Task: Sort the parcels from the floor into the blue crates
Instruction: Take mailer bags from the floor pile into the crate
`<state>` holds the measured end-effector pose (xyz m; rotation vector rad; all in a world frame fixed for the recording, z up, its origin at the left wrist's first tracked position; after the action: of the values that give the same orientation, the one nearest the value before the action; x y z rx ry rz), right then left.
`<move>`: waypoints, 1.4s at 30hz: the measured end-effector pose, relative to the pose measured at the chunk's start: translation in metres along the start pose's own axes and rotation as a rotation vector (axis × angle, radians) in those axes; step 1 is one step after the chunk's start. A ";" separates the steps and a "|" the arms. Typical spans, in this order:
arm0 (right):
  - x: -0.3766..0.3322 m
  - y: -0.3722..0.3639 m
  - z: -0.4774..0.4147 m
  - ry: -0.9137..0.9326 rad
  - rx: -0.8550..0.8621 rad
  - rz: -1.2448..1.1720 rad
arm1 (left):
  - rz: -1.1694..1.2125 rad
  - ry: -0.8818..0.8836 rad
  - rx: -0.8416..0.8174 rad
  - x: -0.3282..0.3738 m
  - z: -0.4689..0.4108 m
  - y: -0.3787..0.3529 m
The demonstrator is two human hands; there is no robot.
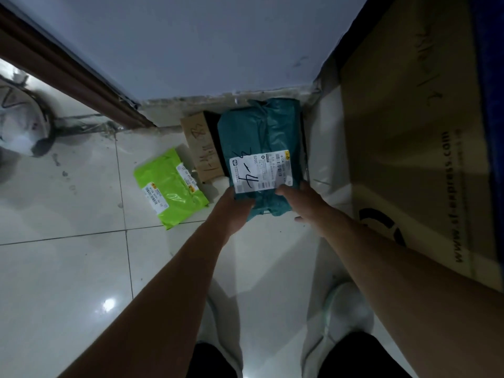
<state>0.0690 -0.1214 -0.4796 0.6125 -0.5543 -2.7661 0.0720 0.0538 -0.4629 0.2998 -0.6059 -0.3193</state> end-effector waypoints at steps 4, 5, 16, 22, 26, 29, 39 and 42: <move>-0.002 0.003 0.000 -0.028 -0.001 -0.072 | 0.077 0.084 -0.012 -0.008 -0.002 -0.010; -0.002 0.006 0.001 -0.027 0.001 -0.076 | 0.090 0.104 -0.015 -0.011 -0.002 -0.011; 0.009 0.061 0.064 -0.083 0.029 -0.131 | 0.101 0.164 -0.021 0.013 0.071 0.003; -0.038 0.107 0.141 -0.003 0.012 -0.095 | 0.138 0.175 0.008 0.052 0.152 0.028; -0.068 0.139 0.206 0.042 0.015 -0.084 | 0.208 0.275 -0.052 0.069 0.200 0.042; -0.083 0.160 0.262 0.076 0.007 -0.123 | 0.234 0.268 0.000 0.095 0.249 0.071; -0.135 0.236 0.445 0.138 0.092 -0.328 | 0.242 0.185 0.011 0.194 0.415 0.149; -0.141 0.255 0.492 0.105 0.123 -0.383 | 0.186 0.178 -0.072 0.215 0.460 0.165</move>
<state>0.0130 -0.1528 0.0888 0.9778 -0.6455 -3.0422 -0.0019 0.0392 0.0657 0.1984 -0.4422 -0.1326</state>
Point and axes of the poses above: each hand's wrist, its own z-axis away from the middle knuckle, its own y-axis out of the back of the hand, x = y × z, the point moved 8 cm from there along -z, towards the middle knuckle, and after that the axes turned 10 degrees about x, right-handed, at the moved point
